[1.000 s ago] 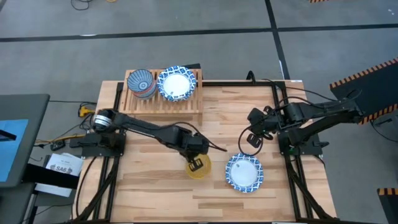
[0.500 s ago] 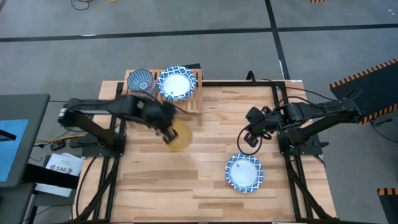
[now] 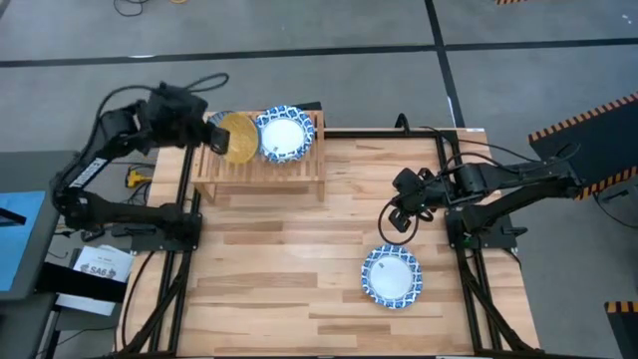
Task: Place and stack bowls onto a shelf
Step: Stack the small yellow bowl on top of the small blue bowl on the shelf
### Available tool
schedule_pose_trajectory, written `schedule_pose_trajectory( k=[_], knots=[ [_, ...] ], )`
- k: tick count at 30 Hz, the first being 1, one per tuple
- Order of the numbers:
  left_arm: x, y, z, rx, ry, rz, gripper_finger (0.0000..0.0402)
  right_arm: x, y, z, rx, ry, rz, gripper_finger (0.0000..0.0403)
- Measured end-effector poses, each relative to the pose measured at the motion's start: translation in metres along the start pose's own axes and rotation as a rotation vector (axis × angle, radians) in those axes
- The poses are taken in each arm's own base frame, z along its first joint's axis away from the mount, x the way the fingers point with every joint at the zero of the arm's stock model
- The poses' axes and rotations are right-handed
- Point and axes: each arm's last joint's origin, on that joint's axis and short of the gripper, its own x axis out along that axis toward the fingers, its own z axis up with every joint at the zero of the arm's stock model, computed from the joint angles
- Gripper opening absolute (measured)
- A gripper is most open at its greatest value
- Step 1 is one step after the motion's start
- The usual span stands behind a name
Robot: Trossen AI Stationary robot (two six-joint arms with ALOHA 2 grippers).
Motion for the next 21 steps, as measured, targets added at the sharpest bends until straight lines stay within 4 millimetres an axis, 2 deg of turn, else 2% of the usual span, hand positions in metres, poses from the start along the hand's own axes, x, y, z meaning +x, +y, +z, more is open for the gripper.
schedule_pose_trajectory(
  k=[6, 10, 16, 21],
  knots=[
    [0.003, 0.021, 0.032, 0.01, 0.052, 0.167, 0.0, 0.001, -0.004, 0.003, 0.01, -0.003, -0.013, 0.0078],
    [0.003, 0.031, 0.051, 0.001, 0.094, 0.208, 0.0, 0.001, -0.003, 0.003, -0.01, -0.004, -0.012, 0.0078],
    [0.024, 0.049, 0.06, -0.021, 0.239, 0.312, 0.0, 0.001, -0.003, 0.003, -0.011, -0.004, -0.012, 0.0078],
    [0.044, 0.057, 0.066, -0.034, 0.309, 0.275, 0.0, 0.001, -0.003, 0.003, -0.012, -0.004, -0.011, 0.0078]
  ],
)
